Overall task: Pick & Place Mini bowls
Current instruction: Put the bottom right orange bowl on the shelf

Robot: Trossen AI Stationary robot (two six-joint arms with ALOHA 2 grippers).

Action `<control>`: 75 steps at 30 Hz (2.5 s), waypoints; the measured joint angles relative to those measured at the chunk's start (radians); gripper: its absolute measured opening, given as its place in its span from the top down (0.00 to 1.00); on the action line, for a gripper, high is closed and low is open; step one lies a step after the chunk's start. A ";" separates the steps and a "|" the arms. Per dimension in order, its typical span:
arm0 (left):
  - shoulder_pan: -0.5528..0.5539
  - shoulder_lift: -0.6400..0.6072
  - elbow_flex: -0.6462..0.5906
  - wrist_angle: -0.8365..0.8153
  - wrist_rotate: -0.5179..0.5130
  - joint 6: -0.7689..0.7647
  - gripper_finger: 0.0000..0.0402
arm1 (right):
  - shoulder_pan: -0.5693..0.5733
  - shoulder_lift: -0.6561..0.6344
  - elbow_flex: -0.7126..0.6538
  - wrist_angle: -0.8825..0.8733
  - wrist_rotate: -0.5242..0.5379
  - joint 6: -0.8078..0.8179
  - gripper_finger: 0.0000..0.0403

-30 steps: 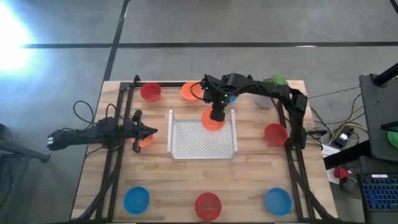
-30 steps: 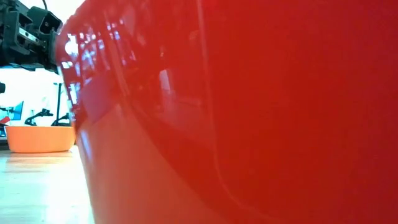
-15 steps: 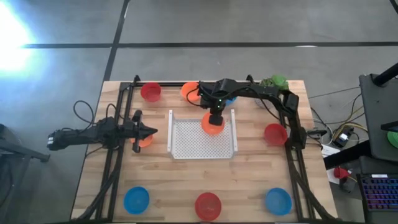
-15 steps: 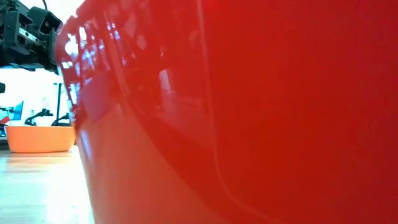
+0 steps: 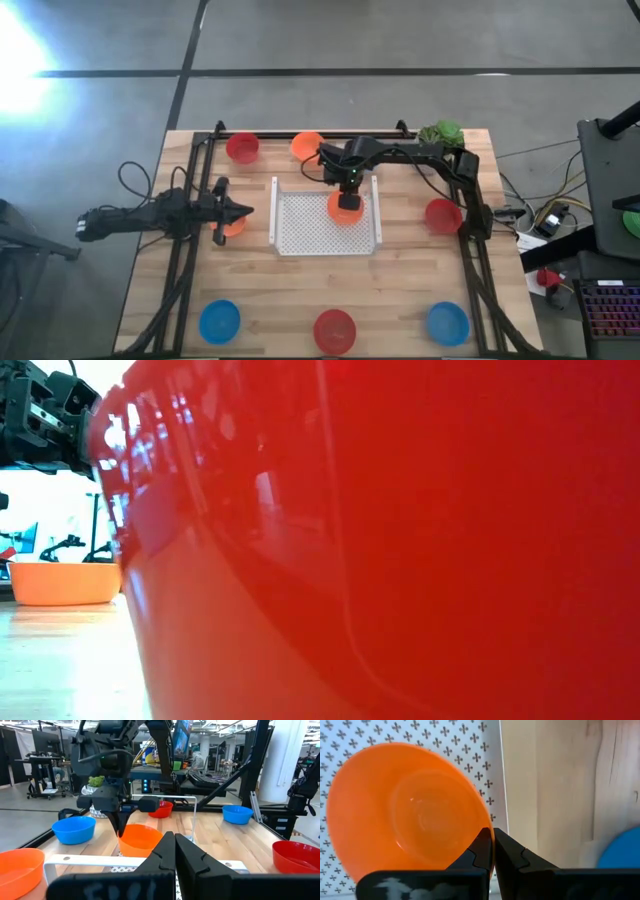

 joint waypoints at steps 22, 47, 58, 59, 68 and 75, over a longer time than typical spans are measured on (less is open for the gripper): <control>0.000 0.002 0.000 0.000 0.000 -0.005 1.00 | 0.000 0.000 -0.014 0.001 0.021 0.029 0.96; 0.000 0.002 0.000 0.006 0.003 -0.011 1.00 | 0.031 -0.029 0.051 0.136 -0.052 0.039 0.69; 0.000 0.002 0.000 0.008 0.002 -0.011 1.00 | 0.096 -0.013 0.037 0.210 -0.063 0.025 0.69; 0.000 0.002 0.000 0.008 0.002 -0.011 1.00 | 0.100 -0.007 0.036 0.216 -0.063 0.022 0.69; 0.000 0.002 0.000 0.007 0.000 -0.011 1.00 | 0.107 0.035 0.036 0.229 -0.062 0.011 0.68; 0.000 0.002 0.000 0.006 0.000 -0.011 1.00 | 0.107 0.038 0.035 0.175 -0.062 0.011 0.69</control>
